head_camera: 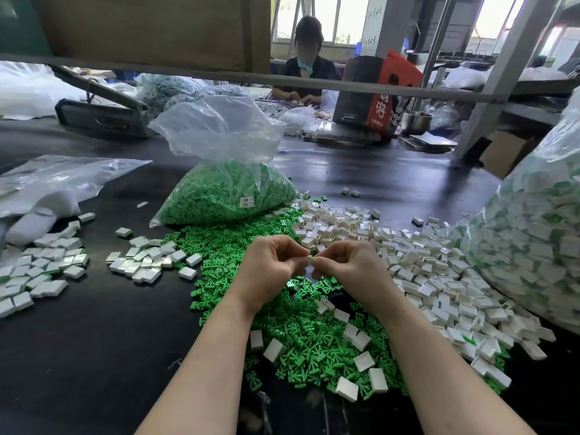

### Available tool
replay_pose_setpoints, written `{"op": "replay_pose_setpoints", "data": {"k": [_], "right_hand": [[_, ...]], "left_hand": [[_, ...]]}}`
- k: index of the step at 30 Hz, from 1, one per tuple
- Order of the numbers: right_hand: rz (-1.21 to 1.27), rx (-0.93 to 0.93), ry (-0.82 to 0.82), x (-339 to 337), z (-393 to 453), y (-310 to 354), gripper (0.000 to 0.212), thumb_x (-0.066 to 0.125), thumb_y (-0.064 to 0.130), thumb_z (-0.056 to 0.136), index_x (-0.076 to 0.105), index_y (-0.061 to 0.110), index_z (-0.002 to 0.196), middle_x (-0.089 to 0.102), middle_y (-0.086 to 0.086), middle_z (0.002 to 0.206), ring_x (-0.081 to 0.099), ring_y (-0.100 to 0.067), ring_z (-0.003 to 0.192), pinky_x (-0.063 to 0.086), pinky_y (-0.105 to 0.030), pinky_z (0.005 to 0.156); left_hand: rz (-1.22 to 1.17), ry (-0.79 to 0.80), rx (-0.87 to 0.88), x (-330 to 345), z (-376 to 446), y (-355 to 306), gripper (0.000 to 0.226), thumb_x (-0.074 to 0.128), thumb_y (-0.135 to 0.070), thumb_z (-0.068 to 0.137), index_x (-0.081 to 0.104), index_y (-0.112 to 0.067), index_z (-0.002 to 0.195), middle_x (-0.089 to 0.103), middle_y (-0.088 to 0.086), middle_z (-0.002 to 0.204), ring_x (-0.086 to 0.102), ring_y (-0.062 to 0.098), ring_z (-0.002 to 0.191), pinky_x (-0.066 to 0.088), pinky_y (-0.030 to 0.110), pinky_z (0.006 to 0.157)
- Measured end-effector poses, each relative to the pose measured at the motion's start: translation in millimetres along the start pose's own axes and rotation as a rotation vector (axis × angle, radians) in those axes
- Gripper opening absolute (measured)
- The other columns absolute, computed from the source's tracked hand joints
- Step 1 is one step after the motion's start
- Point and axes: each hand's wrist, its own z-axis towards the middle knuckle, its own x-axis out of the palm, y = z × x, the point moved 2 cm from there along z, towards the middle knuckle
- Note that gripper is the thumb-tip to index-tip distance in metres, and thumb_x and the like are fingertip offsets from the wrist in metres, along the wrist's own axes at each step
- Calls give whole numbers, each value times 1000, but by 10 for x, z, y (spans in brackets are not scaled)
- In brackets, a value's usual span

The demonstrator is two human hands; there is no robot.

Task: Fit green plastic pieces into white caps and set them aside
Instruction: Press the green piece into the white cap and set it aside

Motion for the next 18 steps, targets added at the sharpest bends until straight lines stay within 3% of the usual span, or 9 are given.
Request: {"op": "replay_pose_setpoints", "data": {"k": [7,18], "right_hand": [[4,-7,-8,-2,-28,23,4,73,13,87,72,12,82,75,0,74,72,-21,71,59,-27,57],[11,-21,22,-9,-62,34,6,74,10,86,73,14,81,75,1,73,72,-10,69,56,-23,52]], "left_hand": [[-21,-1,15,-4,-2,-13,16,72,7,81,74,-9,82,74,3,76,72,13,71,57,21,68],[13,41,52,12,12,35,28,66,12,83,75,-14,82,76,2,78,74,17,75,59,25,71]]}}
